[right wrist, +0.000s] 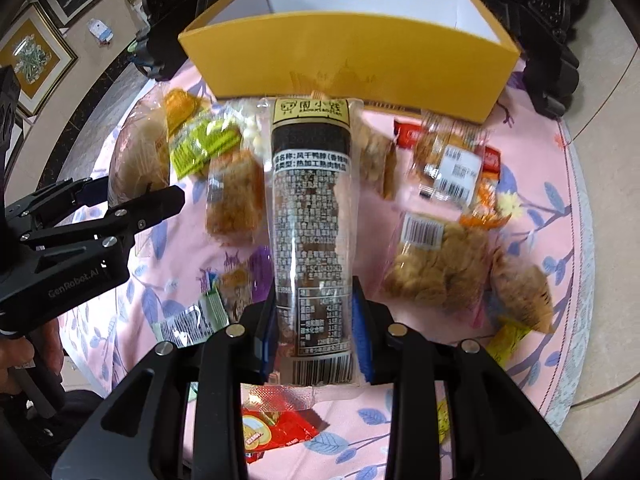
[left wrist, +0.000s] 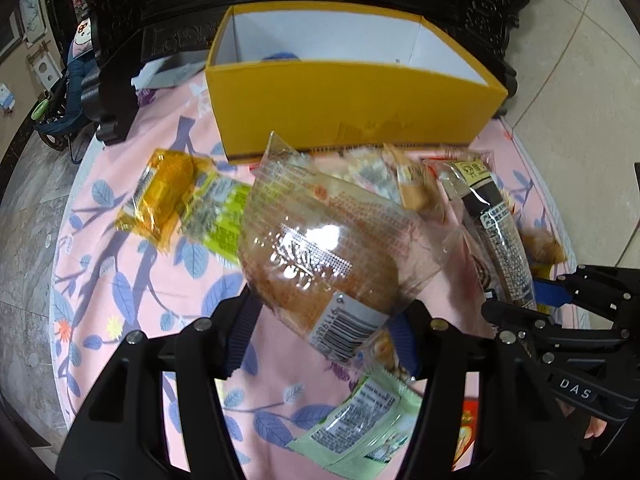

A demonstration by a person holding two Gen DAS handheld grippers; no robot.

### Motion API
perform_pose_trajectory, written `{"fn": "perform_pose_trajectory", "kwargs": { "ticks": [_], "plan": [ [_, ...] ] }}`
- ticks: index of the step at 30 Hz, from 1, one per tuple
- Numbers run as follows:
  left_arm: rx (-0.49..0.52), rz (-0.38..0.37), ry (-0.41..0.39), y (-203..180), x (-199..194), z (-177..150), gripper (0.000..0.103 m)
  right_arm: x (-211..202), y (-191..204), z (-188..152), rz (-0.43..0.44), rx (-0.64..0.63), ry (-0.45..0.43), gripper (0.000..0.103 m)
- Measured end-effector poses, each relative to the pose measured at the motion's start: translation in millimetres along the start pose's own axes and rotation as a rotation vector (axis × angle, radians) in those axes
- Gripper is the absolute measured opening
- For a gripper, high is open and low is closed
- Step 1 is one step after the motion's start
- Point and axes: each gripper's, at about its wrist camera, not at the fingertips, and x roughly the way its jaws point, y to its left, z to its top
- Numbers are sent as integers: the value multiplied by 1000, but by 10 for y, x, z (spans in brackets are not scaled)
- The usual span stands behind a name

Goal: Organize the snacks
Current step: 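Carry the cylinder pack and bread bun bag into the yellow box and release, then withdraw both grippers from the box back over the snacks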

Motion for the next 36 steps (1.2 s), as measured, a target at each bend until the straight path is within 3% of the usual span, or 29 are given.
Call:
{"fn": "perform_pose_trajectory", "kwargs": {
  "ticks": [15, 34, 36],
  "plan": [
    [-54, 20, -154, -40, -106, 1412, 60, -387, -231, 1298, 8, 104, -189, 32],
    [-44, 62, -139, 147, 349, 2319, 60, -153, -539, 2364, -42, 131, -198, 33],
    [-50, 70, -131, 178, 400, 2398, 68, -140, -567, 2446, -47, 129, -200, 40]
  ]
}}
